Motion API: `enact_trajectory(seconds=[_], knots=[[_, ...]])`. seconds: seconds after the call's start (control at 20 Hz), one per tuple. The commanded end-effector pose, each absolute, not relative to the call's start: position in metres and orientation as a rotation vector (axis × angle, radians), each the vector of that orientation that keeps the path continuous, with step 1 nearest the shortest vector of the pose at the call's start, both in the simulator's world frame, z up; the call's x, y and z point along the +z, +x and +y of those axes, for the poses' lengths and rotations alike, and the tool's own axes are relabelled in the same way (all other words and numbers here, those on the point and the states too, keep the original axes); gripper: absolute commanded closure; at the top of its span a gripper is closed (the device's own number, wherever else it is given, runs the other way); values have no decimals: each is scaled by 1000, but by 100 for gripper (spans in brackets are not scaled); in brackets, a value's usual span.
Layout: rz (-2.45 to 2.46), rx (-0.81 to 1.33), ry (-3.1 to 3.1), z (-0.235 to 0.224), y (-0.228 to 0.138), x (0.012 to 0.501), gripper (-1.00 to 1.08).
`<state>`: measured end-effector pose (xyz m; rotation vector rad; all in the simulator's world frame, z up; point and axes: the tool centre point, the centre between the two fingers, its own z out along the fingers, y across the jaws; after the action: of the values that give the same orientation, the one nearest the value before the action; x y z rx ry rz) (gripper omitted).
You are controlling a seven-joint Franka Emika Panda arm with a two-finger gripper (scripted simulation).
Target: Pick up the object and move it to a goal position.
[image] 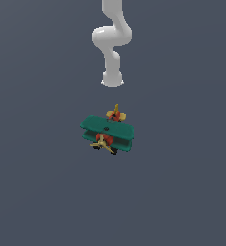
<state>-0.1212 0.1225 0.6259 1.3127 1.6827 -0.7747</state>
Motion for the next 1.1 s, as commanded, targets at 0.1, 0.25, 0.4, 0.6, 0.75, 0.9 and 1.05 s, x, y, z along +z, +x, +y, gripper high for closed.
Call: enact_trajectory(seconds=[0.1,0.25,0.4,0.6,0.75,0.9,1.05], knots=[[1661,-817,1249,142,-126,629,-20],[1647,-851,1206,155,-127,628,-20],[1635,-888,1162,168,-128,624,-20],[1620,-943,1103,185,-127,616,-20],[1610,-989,1058,197,-124,607,-20],[1602,-1037,1012,209,-121,595,-20],[1595,-1089,966,219,-117,581,-20]])
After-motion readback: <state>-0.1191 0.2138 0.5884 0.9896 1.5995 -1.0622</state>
